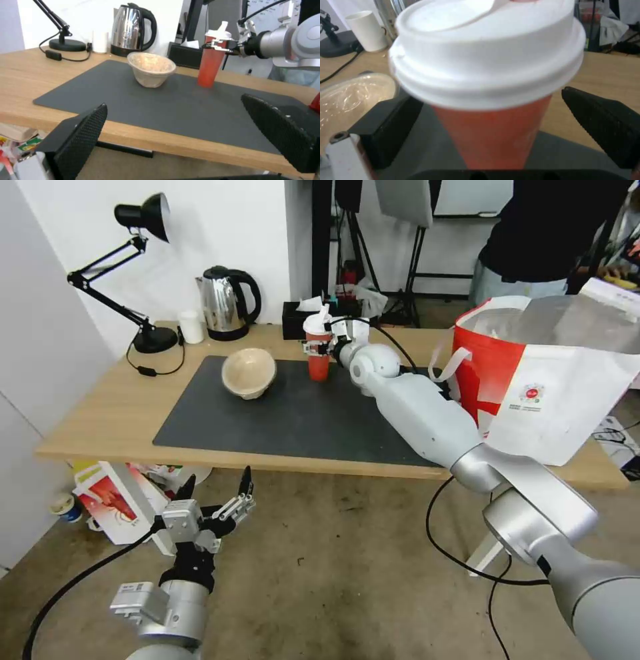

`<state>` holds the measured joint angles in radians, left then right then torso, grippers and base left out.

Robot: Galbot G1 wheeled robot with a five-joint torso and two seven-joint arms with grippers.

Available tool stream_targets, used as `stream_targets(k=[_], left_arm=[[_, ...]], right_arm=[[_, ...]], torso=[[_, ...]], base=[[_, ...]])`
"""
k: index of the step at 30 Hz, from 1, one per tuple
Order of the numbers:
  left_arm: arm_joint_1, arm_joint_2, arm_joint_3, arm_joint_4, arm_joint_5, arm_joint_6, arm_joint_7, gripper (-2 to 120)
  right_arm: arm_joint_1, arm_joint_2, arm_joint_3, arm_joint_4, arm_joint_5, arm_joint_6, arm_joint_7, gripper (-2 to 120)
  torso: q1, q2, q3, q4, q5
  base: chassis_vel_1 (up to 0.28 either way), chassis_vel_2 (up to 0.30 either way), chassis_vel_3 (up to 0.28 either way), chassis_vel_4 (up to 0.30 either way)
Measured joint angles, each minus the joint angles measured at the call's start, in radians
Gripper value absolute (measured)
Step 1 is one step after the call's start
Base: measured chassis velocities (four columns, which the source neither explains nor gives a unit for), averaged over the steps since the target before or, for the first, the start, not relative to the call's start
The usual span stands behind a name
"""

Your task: Pick up the trash from the table and place it into the takeout bag.

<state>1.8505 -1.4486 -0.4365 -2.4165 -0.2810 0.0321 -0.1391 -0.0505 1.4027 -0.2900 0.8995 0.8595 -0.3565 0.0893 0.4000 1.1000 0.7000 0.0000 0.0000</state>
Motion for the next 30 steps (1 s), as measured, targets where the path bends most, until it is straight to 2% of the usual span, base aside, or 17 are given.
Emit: stream_targets(k=[6, 10, 11, 15, 17, 18, 21, 30], left_arm=[[0.000, 0.000, 0.000, 0.000, 0.000, -0.001, 0.000, 100], [0.000, 0.000, 0.000, 0.000, 0.000, -0.001, 0.000, 100], [0.000, 0.001, 0.000, 0.001, 0.000, -0.001, 0.000, 100], [-0.002, 0.002, -0.001, 0.003, 0.000, -0.002, 0.000, 100], [-0.003, 0.002, 0.000, 0.004, 0.000, -0.002, 0.000, 100], [-0.003, 0.002, 0.000, 0.004, 0.000, -0.002, 0.000, 100], [-0.004, 0.002, 0.001, 0.005, 0.000, -0.002, 0.000, 100], [-0.005, 0.006, 0.001, 0.006, 0.000, -0.004, -0.001, 100]], right_arm=[[0.007, 0.020, 0.018, -0.049, -0.022, 0.014, -0.026, 100], [0.007, 0.024, 0.023, -0.069, -0.027, 0.027, -0.048, 95], [0.007, 0.025, 0.024, -0.074, -0.028, 0.032, -0.053, 89], [0.005, 0.025, 0.026, -0.075, -0.028, 0.036, -0.059, 80], [0.001, 0.024, 0.026, -0.075, -0.028, 0.037, -0.060, 68], [0.001, 0.024, 0.026, -0.075, -0.028, 0.037, -0.060, 68], [-0.004, 0.019, 0.026, -0.072, -0.028, 0.037, -0.060, 55], [-0.030, -0.008, 0.024, -0.016, -0.024, 0.035, -0.053, 33]], torso=[[0.000, 0.000, 0.000, 0.0002, 0.0000], [0.000, 0.000, 0.000, 0.0000, 0.0000], [0.000, 0.000, 0.000, 0.0000, 0.0000], [0.000, 0.000, 0.000, 0.0001, 0.0000], [0.000, 0.000, 0.000, 0.0001, 0.0000], [0.000, 0.000, 0.000, 0.0001, 0.0000], [0.000, 0.000, 0.000, 0.0000, 0.0000], [0.000, 0.000, 0.000, 0.0000, 0.0002]], base=[[0.000, 0.000, 0.000, 0.000], [0.000, 0.000, 0.000, 0.000], [0.000, 0.000, 0.000, 0.000], [0.000, 0.000, 0.000, 0.000], [0.000, 0.000, 0.000, 0.000], [0.000, 0.000, 0.000, 0.000], [0.000, 0.000, 0.000, 0.000], [0.000, 0.000, 0.000, 0.000]])
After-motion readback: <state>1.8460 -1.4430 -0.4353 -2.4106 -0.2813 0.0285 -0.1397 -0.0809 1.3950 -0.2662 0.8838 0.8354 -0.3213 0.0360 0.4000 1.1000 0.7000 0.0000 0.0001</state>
